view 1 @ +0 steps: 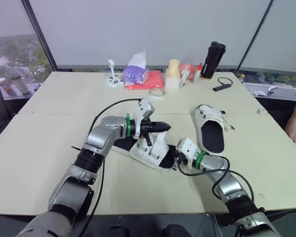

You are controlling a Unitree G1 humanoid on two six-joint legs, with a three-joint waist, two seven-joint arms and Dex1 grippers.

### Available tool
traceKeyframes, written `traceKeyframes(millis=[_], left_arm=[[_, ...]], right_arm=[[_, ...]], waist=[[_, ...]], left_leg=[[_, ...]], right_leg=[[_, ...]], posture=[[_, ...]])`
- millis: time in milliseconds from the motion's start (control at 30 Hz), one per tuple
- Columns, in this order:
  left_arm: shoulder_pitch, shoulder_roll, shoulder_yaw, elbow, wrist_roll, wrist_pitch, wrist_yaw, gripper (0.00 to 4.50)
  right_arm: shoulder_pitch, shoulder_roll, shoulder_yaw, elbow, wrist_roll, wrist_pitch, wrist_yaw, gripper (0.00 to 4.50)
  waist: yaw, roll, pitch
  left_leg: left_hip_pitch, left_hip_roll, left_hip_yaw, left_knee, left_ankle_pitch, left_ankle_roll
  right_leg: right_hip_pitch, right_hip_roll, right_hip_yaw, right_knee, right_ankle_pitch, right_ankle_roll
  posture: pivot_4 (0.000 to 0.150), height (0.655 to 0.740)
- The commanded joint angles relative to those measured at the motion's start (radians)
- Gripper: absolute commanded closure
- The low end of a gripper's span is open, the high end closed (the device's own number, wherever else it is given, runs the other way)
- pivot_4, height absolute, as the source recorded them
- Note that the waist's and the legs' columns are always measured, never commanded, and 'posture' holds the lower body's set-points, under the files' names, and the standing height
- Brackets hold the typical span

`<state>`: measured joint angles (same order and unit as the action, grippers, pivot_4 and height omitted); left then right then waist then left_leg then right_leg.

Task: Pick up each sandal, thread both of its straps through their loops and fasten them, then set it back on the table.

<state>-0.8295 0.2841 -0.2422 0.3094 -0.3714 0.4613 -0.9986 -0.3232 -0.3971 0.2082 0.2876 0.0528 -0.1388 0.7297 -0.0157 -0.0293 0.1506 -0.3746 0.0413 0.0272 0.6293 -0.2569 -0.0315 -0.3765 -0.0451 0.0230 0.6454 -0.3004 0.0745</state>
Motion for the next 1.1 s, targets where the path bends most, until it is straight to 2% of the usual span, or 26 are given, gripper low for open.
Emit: traceKeyframes(millis=[33, 333, 733, 1100], left_arm=[[-0.042, -0.015, 0.056, -0.018, -0.015, -0.037, -0.008, 4.47], [-0.073, -0.024, 0.051, 0.127, 0.066, -0.083, 0.009, 4.47], [-0.117, -0.054, -0.037, 0.366, 0.253, -0.366, -0.066, 4.47], [-0.161, -0.061, -0.079, 0.545, 0.382, -0.368, -0.039, 4.47]], right_arm=[[0.061, -0.008, 0.034, 0.077, -0.054, 0.062, -0.004, 4.50], [0.067, -0.007, 0.037, 0.068, -0.052, 0.068, -0.010, 4.50], [0.077, -0.006, 0.040, 0.051, -0.053, 0.072, -0.013, 4.50], [0.093, -0.007, 0.039, 0.032, -0.050, 0.080, -0.026, 4.50]], waist=[[0.000, 0.000, 0.000], [0.001, 0.000, 0.000], [0.002, -0.001, 0.000], [0.003, -0.002, -0.001]], left_leg=[[0.000, 0.000, 0.000, 0.000, 0.000, 0.000], [0.000, 0.000, 0.000, 0.000, 0.000, 0.000], [-0.001, 0.000, 0.000, 0.000, 0.000, 0.000], [0.000, 0.000, 0.000, 0.000, 0.000, 0.000]], right_leg=[[0.000, 0.000, 0.000, 0.000, 0.000, 0.000], [0.000, 0.000, 0.000, 0.000, 0.000, 0.000], [0.000, -0.001, 0.000, 0.000, 0.000, 0.000], [0.000, 0.000, -0.001, -0.001, 0.000, 0.000]], posture=[[0.150, 0.7400], [0.150, 0.7400], [0.150, 0.7400], [0.150, 0.7400]])
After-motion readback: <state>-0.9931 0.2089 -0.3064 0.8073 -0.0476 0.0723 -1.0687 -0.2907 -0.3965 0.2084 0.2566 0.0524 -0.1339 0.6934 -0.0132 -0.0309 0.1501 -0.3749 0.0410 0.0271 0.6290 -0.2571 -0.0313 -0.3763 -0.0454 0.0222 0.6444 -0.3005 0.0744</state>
